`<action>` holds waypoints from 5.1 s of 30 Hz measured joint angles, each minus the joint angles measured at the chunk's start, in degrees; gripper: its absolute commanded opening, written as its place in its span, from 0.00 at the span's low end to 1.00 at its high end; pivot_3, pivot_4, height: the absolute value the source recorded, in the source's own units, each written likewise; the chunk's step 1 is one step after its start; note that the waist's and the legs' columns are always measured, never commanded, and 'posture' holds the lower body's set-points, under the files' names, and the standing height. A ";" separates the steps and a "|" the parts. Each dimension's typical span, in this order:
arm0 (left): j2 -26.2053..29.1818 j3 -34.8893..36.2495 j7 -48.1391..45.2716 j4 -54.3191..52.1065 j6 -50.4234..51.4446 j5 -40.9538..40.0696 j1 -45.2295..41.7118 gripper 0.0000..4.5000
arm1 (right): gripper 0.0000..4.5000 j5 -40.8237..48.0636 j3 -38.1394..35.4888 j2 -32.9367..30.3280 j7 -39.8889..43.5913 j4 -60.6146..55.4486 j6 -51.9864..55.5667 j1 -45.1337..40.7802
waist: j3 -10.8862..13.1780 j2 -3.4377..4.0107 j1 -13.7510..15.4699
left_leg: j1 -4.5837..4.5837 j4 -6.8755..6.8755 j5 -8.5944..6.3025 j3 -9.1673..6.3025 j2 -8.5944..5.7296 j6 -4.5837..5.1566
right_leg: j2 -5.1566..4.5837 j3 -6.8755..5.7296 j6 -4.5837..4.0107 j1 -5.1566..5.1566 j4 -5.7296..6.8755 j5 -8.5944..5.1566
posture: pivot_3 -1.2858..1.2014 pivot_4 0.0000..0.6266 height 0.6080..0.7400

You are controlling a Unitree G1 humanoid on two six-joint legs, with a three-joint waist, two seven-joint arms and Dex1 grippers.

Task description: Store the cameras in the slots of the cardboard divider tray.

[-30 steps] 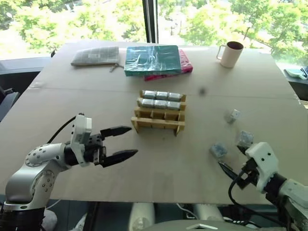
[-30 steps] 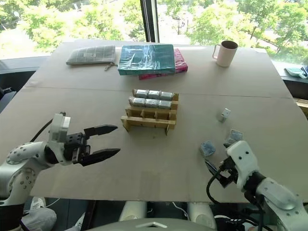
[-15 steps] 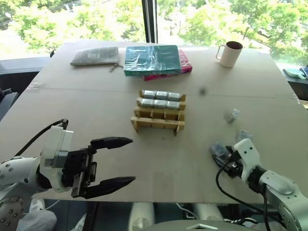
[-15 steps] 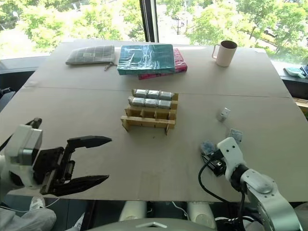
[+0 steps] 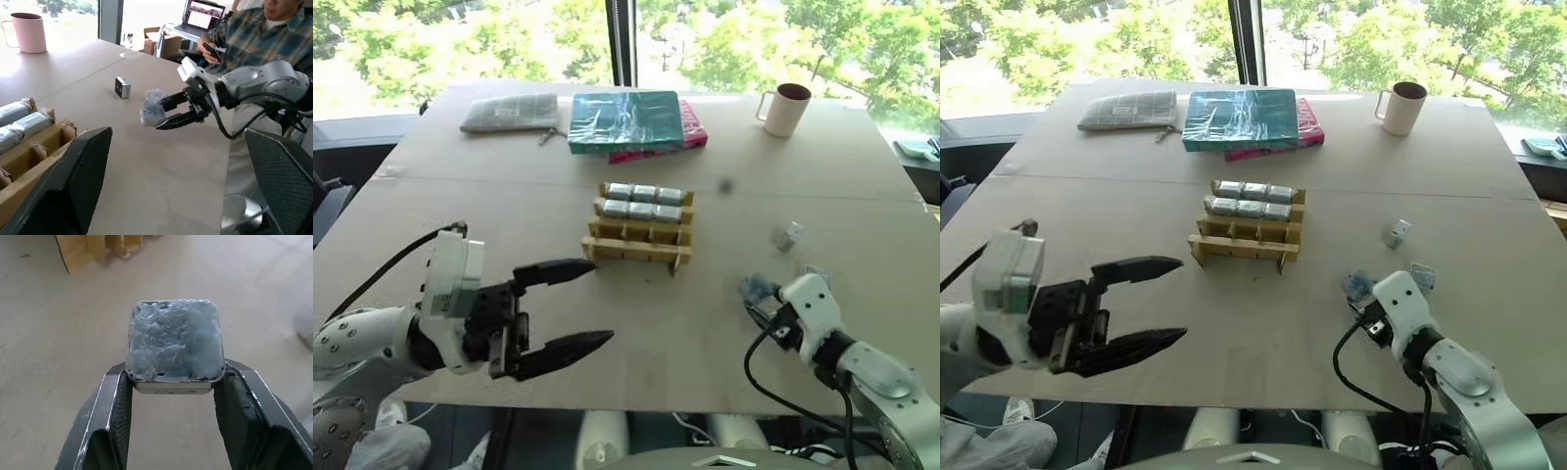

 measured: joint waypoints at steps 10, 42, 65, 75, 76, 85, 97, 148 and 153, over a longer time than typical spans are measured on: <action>7.47 -20.48 29.14 13.88 11.30 -34.38 -22.09 1.00 | 0.41 -6.23 4.08 -8.22 7.85 -1.32 -12.89 -9.24 | 0.12 0.08 0.10 | -0.02 0.12 0.15 -0.14 -0.17 0.25 | 0.07 -0.06 0.09 0.12 0.05 0.05 | 0.52 0.24 1.00; -11.88 -29.56 3.42 37.63 20.58 -4.03 -30.01 1.00 | 0.41 -8.45 10.89 -6.49 17.72 4.98 -17.39 -29.17 | 0.23 0.19 0.25 | -0.13 0.31 0.16 -0.79 -0.51 0.27 | 0.31 -0.29 0.32 0.29 0.17 0.09 | 0.52 0.24 1.00; -18.01 -29.88 -9.69 43.95 18.54 10.25 -32.91 1.00 | 0.41 -10.51 14.84 -4.82 21.84 10.88 -22.11 -32.97 | 0.23 0.18 0.00 | -0.16 0.33 0.16 -0.85 -0.52 0.27 | 0.34 -0.31 0.31 0.29 0.18 0.10 | 0.52 0.24 1.00; -20.48 -29.86 -10.20 43.87 19.68 11.36 -33.02 1.00 | 0.41 -13.85 16.40 -5.27 23.68 15.01 -24.91 -33.72 | 0.23 0.18 -0.02 | -0.16 0.33 0.16 -0.86 -0.52 0.27 | 0.35 -0.31 0.32 0.29 0.19 0.10 | 0.52 0.24 1.00; -20.69 -29.85 -10.08 43.84 19.79 11.37 -33.14 1.00 | 0.41 -14.12 16.71 -5.23 23.73 15.40 -25.18 -33.96 | 0.23 0.19 -0.02 | -0.16 0.33 0.17 -0.86 -0.52 0.27 | 0.35 -0.31 0.32 0.29 0.19 0.10 | 0.52 0.24 1.00; -21.53 -29.72 -9.48 43.80 20.74 11.40 -33.74 1.00 | 0.41 -14.98 18.11 -4.36 25.15 16.32 -28.21 -34.82 | 0.23 0.18 -0.03 | -0.16 0.33 0.17 -0.87 -0.52 0.27 | 0.35 -0.31 0.32 0.29 0.21 0.10 | 0.52 0.24 1.00; -27.05 -29.13 -1.13 43.68 27.04 8.94 -42.18 0.34 | 0.41 -15.34 18.94 -3.11 25.98 18.42 -29.23 -35.98 | 0.23 0.17 -0.04 | -0.19 0.40 0.17 -0.93 -0.54 0.27 | 0.36 -0.33 0.33 0.32 0.23 0.11 | 0.52 0.24 1.00; -27.32 -24.77 15.06 37.20 36.87 1.17 -44.64 0.19 | 0.41 -14.04 12.86 -3.74 24.69 16.04 -28.10 -33.65 | 0.26 0.17 -0.03 | -0.12 0.43 0.17 -0.99 -0.56 0.26 | 0.33 -0.34 0.33 0.39 0.31 0.11 | 0.52 0.24 1.00; -27.12 -25.02 13.66 37.20 36.51 2.10 -44.61 0.19 | 0.41 -13.16 12.83 -3.74 24.81 16.01 -27.54 -33.66 | 0.26 0.17 -0.04 | -0.12 0.43 0.17 -0.99 -0.56 0.26 | 0.34 -0.34 0.32 0.39 0.31 0.11 | 0.52 0.24 1.00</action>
